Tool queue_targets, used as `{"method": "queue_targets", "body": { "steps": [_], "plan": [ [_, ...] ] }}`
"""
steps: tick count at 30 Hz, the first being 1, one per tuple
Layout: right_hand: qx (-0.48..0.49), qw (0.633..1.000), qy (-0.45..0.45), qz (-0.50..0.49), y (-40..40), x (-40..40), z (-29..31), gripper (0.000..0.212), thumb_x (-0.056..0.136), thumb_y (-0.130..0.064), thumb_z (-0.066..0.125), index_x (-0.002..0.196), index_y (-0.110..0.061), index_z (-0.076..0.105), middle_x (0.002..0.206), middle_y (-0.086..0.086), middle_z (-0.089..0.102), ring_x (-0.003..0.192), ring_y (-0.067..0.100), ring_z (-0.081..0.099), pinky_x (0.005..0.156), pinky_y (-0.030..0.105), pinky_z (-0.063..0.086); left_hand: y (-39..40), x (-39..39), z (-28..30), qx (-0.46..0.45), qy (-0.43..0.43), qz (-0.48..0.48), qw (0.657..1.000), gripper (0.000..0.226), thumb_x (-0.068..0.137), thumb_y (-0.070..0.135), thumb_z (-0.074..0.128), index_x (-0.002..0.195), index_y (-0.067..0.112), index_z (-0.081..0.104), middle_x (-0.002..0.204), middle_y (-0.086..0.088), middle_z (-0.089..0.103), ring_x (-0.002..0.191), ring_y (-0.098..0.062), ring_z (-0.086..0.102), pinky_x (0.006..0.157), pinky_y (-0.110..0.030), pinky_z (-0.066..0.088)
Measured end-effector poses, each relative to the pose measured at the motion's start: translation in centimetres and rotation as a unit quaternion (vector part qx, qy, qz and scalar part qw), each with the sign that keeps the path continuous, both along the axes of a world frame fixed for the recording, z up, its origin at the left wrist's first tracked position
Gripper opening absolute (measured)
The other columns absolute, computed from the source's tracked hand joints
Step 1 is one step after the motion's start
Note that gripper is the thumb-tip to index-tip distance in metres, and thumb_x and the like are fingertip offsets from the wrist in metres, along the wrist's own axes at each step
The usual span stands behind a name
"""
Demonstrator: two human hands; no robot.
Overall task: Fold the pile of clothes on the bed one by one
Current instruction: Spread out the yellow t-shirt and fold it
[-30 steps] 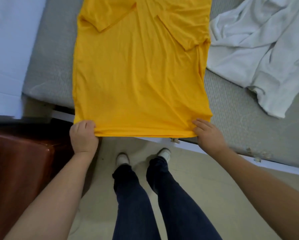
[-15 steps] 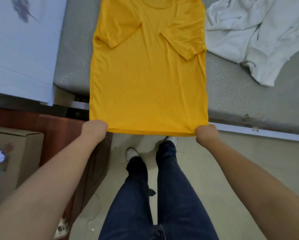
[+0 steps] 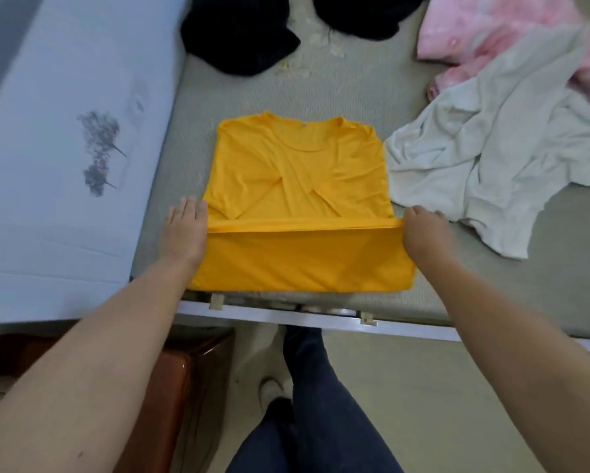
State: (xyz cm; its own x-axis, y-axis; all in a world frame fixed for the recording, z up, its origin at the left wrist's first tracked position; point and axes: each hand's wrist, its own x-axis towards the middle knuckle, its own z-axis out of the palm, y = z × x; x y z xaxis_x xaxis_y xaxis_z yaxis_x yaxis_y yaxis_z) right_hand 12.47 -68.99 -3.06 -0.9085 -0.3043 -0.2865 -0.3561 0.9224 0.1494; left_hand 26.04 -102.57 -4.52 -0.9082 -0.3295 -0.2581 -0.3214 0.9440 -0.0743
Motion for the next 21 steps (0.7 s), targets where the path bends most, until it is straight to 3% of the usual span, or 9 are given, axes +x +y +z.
{"method": "queue_targets", "body": {
  "steps": [4, 7, 11, 14, 16, 21],
  "plan": [
    [0.018, 0.999, 0.012, 0.028, -2.4, -7.3, -0.7, 0.023, 0.09, -0.001, 0.035, 0.103, -0.001, 0.053, 0.11, 0.017, 0.058, 0.105, 0.031, 0.053, 0.098, 0.038, 0.031, -2.2, -6.5, -0.1, -0.022, -0.009, 0.019, 1.0, 0.047, 0.096, -0.002, 0.025, 0.142, -0.002, 0.018, 0.15, -0.022, 0.019, 0.139, -0.033, 0.016, 0.113, -0.04, 0.01],
    [0.049, 0.997, 0.017, 0.049, -4.0, -12.5, -1.8, 0.023, 0.091, -0.002, 0.035, 0.1, -0.004, 0.057, 0.106, 0.014, 0.06, 0.102, 0.029, 0.054, 0.094, 0.037, 0.034, -3.5, -11.5, -0.9, -0.024, -0.012, 0.022, 0.999, 0.045, 0.096, 0.0, 0.024, 0.141, -0.001, 0.021, 0.149, -0.019, 0.023, 0.139, -0.031, 0.019, 0.113, -0.039, 0.012],
    [0.04, 0.995, 0.048, 0.074, -5.5, -18.6, -4.4, 0.015, 0.079, 0.01, 0.051, 0.08, 0.006, 0.066, 0.082, 0.024, 0.063, 0.085, 0.037, 0.058, 0.093, 0.047, 0.036, -6.0, -17.0, -3.1, -0.033, -0.017, 0.006, 0.999, 0.044, 0.096, 0.005, 0.025, 0.141, 0.004, 0.025, 0.148, -0.014, 0.028, 0.138, -0.026, 0.022, 0.112, -0.035, 0.015],
    [0.11, 0.992, 0.021, 0.053, -6.4, -22.4, -7.0, 0.027, 0.089, -0.004, 0.041, 0.091, -0.007, 0.068, 0.098, 0.011, 0.064, 0.102, 0.031, 0.053, 0.109, 0.046, 0.02, -7.7, -20.7, -5.3, -0.024, -0.01, -0.006, 1.0, 0.045, 0.095, 0.006, 0.029, 0.14, 0.006, 0.027, 0.145, -0.013, 0.032, 0.135, -0.025, 0.028, 0.108, -0.034, 0.02],
    [0.109, 0.994, 0.014, 0.022, -7.2, -24.4, -8.0, 0.031, 0.09, -0.008, 0.038, 0.089, -0.014, 0.068, 0.098, 0.004, 0.064, 0.105, 0.026, 0.051, 0.112, 0.046, 0.012, -8.3, -23.2, -6.5, -0.009, -0.006, -0.002, 1.0, 0.042, 0.097, 0.01, 0.029, 0.139, 0.007, 0.031, 0.144, -0.012, 0.035, 0.134, -0.024, 0.03, 0.106, -0.034, 0.023],
    [0.104, 0.993, 0.013, -0.051, -8.7, -28.2, -9.8, 0.03, 0.088, -0.009, 0.04, 0.088, -0.017, 0.069, 0.099, 0.004, 0.061, 0.107, 0.024, 0.049, 0.112, 0.045, 0.013, -10.1, -28.8, -8.6, -0.005, -0.034, 0.001, 0.999, 0.031, 0.096, 0.01, 0.033, 0.124, 0.009, 0.047, 0.13, -0.01, 0.049, 0.121, -0.025, 0.044, 0.097, -0.032, 0.032]
  ]
}}
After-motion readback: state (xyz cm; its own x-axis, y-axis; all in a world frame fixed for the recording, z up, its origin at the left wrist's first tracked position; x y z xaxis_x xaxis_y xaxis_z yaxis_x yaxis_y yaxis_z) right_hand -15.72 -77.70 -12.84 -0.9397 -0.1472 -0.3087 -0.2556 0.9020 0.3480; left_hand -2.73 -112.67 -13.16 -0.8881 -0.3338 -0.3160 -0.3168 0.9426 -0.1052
